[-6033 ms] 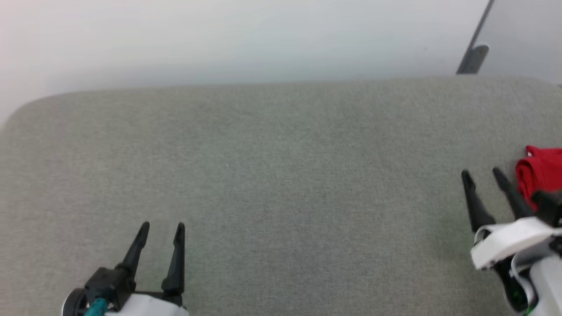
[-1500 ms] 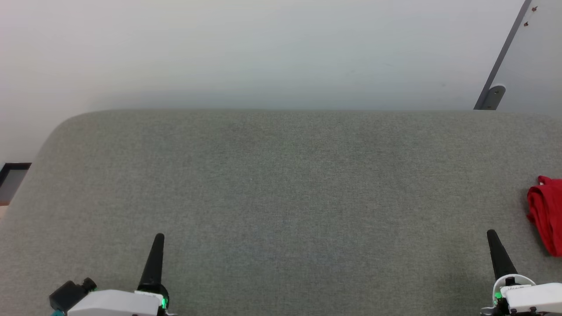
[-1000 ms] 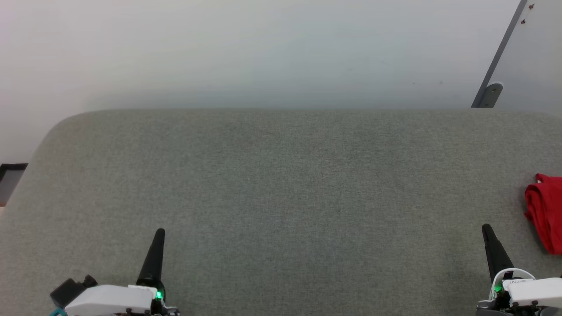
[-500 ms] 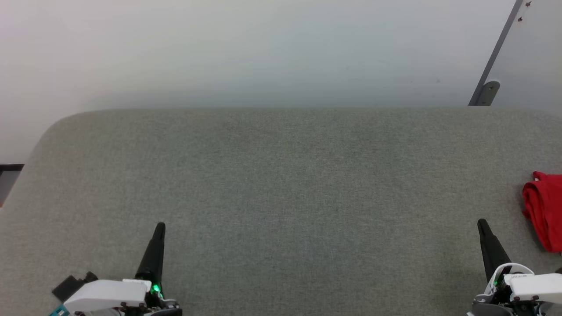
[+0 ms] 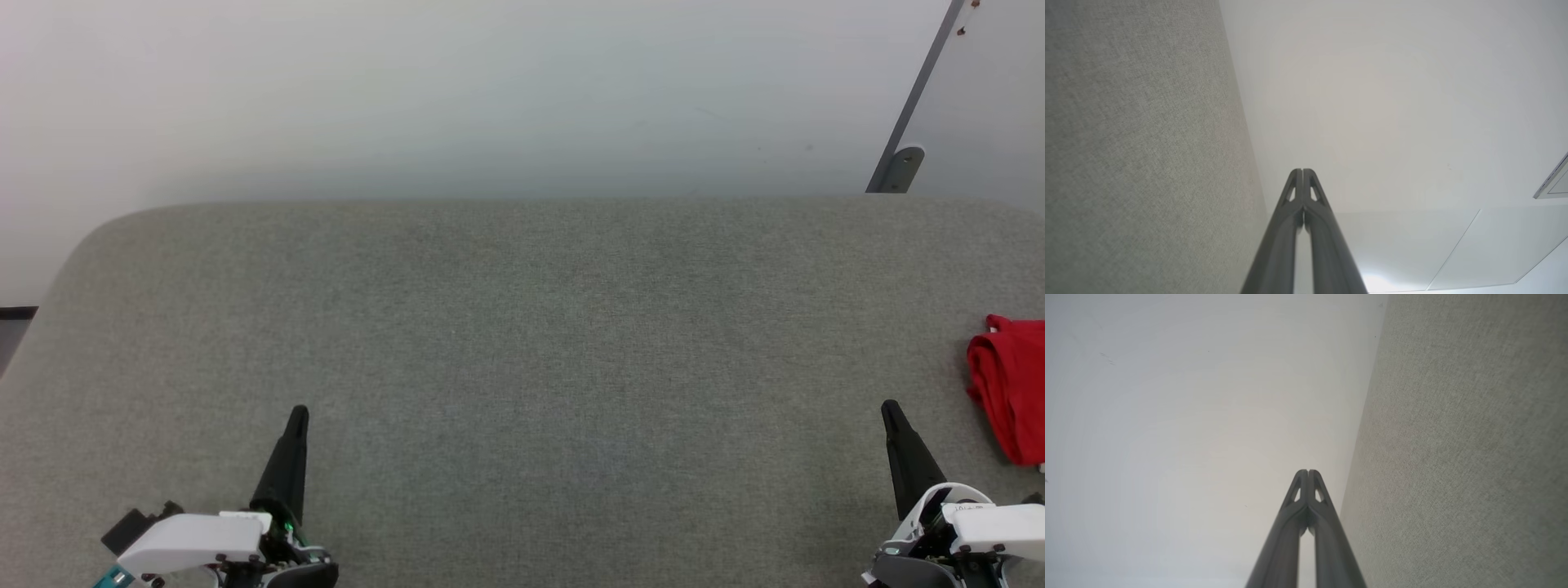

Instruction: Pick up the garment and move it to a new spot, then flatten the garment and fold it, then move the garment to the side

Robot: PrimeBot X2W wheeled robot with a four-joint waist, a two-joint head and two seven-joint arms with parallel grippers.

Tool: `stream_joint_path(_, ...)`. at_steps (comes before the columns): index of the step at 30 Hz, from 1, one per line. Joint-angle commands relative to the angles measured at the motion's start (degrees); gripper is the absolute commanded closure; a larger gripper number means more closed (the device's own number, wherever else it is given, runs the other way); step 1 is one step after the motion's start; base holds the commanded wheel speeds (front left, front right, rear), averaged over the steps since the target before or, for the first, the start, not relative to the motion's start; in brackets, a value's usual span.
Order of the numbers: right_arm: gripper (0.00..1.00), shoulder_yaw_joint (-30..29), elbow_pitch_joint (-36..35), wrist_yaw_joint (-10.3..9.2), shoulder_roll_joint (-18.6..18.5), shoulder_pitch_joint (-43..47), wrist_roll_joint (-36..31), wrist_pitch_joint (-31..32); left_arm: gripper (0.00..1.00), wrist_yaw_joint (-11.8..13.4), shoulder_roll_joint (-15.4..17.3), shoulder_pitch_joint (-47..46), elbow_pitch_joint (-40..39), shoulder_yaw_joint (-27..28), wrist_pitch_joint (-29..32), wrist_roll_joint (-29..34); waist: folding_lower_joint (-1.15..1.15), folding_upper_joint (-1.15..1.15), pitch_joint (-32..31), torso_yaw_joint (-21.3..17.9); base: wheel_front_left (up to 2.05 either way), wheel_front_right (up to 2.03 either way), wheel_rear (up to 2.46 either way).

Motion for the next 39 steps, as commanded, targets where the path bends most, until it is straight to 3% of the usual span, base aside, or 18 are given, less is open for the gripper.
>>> stream_joint_path(1, 1.0, -0.1, 0.0, -0.06, 0.2, -0.9, 0.7, 0.4, 1.0, -0.3, -0.1, -0.7, 0.1, 0.2, 0.3, -0.8, 0.0, 0.0, 0.0, 0.0, 0.0, 0.0, 0.0)
stream_joint_path(39, 1.0, 0.0, 0.1, -0.06, 0.4, -0.8, 1.6, 0.6, 1.0, -0.3, -0.5, -1.0, 0.3, 0.9, 1.0, -1.1, 0.0, 0.0, 0.1, -0.1, 0.0, 0.0, 0.0)
